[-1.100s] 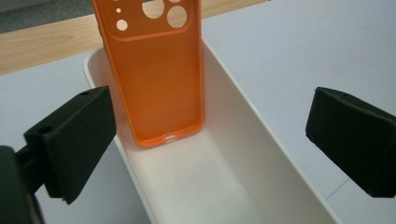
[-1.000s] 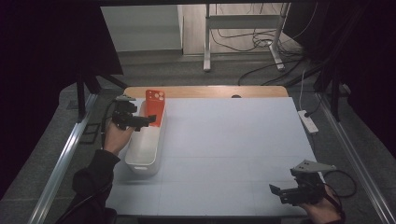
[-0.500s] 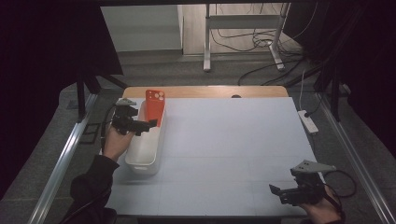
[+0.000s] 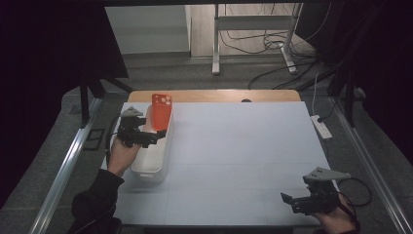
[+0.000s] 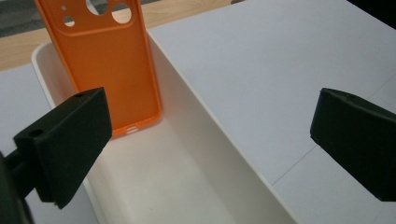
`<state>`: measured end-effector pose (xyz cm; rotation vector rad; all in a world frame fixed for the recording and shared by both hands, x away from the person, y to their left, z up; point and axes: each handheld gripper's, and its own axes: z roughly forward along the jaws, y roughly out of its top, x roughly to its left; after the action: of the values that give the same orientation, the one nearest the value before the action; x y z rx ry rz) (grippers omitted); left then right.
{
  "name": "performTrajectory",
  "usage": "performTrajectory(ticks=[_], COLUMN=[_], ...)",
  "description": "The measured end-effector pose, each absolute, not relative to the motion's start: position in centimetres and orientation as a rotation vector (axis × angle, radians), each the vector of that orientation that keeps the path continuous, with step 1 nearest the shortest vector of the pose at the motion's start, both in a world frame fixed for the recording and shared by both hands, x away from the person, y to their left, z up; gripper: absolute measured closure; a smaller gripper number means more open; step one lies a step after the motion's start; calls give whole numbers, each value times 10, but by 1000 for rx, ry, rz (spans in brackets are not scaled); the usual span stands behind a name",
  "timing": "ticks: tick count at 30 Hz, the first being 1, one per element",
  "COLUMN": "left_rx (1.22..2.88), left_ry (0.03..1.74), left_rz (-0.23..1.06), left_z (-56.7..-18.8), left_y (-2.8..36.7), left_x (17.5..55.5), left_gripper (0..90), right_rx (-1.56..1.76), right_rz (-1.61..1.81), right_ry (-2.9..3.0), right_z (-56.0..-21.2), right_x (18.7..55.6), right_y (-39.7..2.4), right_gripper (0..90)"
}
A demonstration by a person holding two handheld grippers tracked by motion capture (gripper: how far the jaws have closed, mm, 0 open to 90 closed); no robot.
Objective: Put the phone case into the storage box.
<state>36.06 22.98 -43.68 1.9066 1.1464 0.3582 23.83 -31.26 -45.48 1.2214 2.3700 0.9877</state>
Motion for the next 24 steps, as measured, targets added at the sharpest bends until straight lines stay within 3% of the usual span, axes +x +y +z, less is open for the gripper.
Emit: performTrajectory(ticks=[24], left_rx=[1909], left_ry=[1128], left_rz=[357], left_z=[-442], left_y=[225], left_x=[325], left_gripper=[3], right_rx=[1208], right_rz=[985], right_ry=[2376], right_z=[-455], right_x=[238], right_y=[-312], right_gripper=[10])
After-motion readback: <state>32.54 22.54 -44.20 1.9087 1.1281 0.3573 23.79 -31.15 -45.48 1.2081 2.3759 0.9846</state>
